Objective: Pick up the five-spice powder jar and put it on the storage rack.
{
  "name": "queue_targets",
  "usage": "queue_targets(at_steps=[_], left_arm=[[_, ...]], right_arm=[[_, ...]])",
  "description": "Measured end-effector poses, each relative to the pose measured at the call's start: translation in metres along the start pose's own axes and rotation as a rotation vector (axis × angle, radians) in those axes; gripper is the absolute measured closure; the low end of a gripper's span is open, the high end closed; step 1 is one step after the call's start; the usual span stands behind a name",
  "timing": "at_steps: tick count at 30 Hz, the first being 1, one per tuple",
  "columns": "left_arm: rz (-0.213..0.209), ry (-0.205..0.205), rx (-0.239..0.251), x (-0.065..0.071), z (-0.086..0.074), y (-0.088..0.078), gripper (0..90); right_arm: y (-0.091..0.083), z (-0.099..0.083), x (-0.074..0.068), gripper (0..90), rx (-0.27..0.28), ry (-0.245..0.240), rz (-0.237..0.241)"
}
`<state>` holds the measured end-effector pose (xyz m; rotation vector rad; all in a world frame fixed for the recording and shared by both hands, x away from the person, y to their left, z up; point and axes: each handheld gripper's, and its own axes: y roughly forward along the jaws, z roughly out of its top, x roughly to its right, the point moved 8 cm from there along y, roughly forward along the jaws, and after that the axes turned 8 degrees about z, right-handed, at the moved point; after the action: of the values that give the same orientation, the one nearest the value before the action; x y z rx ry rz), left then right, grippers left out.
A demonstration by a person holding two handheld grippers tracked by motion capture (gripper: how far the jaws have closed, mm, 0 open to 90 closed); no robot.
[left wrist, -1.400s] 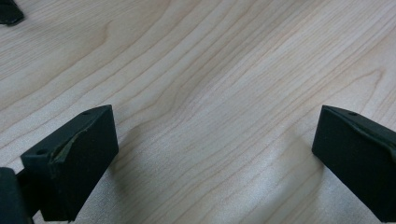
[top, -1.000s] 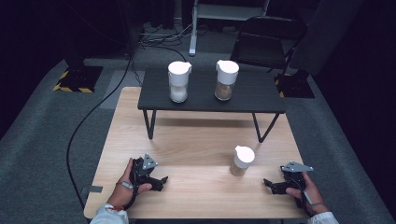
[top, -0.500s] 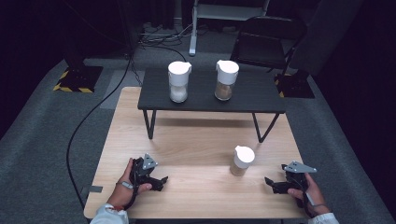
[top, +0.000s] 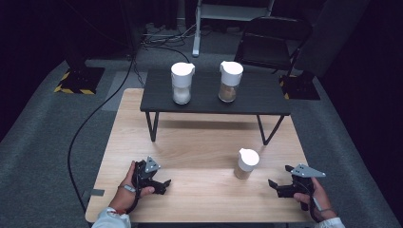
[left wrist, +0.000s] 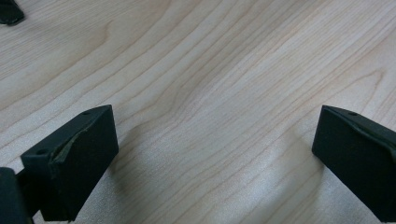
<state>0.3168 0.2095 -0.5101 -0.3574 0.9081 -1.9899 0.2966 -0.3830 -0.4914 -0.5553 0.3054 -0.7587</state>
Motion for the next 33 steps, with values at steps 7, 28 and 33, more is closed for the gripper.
queue_targets(at_steps=[7,28,33], left_arm=[[0.000,0.000,0.000,0.000,0.000,0.000,0.0],[0.000,0.000,0.000,0.000,0.000,0.000,0.0],[0.001,0.000,0.000,0.000,0.000,0.000,0.0]], right_arm=[[-0.001,0.002,-0.002,1.3,0.010,-0.010,0.005],[0.005,0.013,-0.014,1.3,0.038,-0.063,0.072],[0.010,0.017,-0.017,1.3,0.035,-0.074,0.086]])
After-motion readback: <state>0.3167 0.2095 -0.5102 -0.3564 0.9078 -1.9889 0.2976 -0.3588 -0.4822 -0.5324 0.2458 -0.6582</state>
